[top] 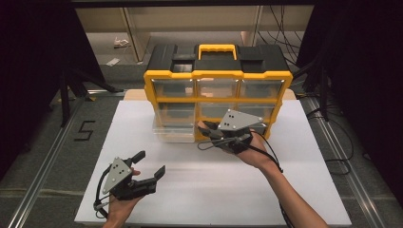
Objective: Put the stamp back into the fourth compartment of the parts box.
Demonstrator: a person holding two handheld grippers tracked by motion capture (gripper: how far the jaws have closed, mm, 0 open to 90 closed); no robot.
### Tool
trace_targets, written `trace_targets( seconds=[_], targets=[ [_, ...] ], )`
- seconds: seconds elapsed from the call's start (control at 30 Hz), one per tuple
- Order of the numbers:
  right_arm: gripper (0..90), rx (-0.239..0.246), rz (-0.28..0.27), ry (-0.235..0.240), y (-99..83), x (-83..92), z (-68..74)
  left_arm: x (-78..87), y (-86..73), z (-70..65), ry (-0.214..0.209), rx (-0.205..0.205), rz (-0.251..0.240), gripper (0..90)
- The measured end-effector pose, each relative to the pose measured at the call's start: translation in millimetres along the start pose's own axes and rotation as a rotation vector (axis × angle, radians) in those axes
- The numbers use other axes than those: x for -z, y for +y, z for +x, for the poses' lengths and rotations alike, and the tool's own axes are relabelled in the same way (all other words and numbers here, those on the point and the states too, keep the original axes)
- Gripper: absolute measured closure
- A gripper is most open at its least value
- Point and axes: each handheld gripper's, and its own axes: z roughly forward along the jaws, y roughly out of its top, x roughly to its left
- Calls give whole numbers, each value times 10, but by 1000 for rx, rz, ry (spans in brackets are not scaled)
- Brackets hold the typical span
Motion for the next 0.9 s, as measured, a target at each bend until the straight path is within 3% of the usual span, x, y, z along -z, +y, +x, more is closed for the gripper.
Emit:
trace_targets(
  seconds=[0.47, 0.9],
  targets=[
    [758, -17, -27, -17, 125, -35, -68, 0, 0, -4, -3, -5, -2, 158],
    [759, -13, 5, -10, 231, -223, -99, 1, -1, -3, -1, -1, -3, 157]
  ],
)
